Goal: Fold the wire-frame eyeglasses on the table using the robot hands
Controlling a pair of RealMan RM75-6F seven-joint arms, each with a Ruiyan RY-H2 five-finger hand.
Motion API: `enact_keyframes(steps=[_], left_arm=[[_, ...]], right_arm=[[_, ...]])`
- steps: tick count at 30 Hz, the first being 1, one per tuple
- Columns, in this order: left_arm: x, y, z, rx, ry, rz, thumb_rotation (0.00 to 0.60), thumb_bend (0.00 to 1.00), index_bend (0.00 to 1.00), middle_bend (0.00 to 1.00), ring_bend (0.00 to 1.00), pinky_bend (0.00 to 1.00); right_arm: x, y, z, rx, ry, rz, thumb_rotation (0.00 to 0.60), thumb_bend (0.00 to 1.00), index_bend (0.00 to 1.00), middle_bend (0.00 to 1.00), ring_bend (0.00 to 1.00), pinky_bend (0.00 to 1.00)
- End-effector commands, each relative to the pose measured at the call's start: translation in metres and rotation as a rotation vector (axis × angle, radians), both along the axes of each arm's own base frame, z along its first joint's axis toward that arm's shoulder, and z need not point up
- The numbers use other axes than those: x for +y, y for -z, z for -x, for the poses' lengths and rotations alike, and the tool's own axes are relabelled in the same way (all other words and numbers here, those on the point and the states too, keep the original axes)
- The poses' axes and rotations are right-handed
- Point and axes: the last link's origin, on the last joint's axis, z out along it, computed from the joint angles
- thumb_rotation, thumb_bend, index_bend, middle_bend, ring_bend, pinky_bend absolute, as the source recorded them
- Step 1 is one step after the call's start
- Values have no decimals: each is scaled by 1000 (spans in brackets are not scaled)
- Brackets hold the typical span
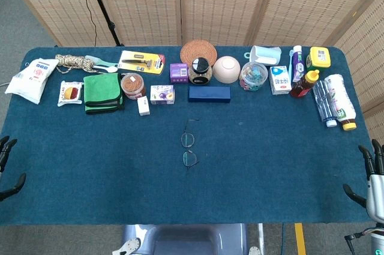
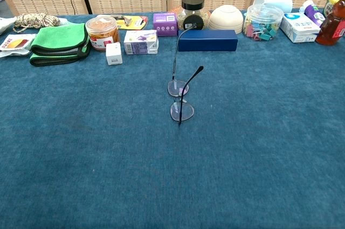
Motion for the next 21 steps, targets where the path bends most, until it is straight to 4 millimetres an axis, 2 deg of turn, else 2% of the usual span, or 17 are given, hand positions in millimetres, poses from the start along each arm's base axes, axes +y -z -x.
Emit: enact_keyframes(steps=[1, 14, 21], left_arm=[[0, 1, 0, -1, -1, 3, 513, 376, 73, 44, 43, 13], [2, 1, -1, -6, 5, 8, 513, 375, 69, 44, 43, 14], [9, -1, -5, -18, 22, 32, 513, 376, 55, 41, 42, 13]], right_arm=[[0, 0, 0, -1, 1, -1, 600, 2, 137, 34, 0, 0], [3, -1, 0, -4, 0, 8, 600, 2, 136, 34, 0, 0], [4, -2, 1, -7, 5, 11, 600, 2, 136, 33, 0, 0]])
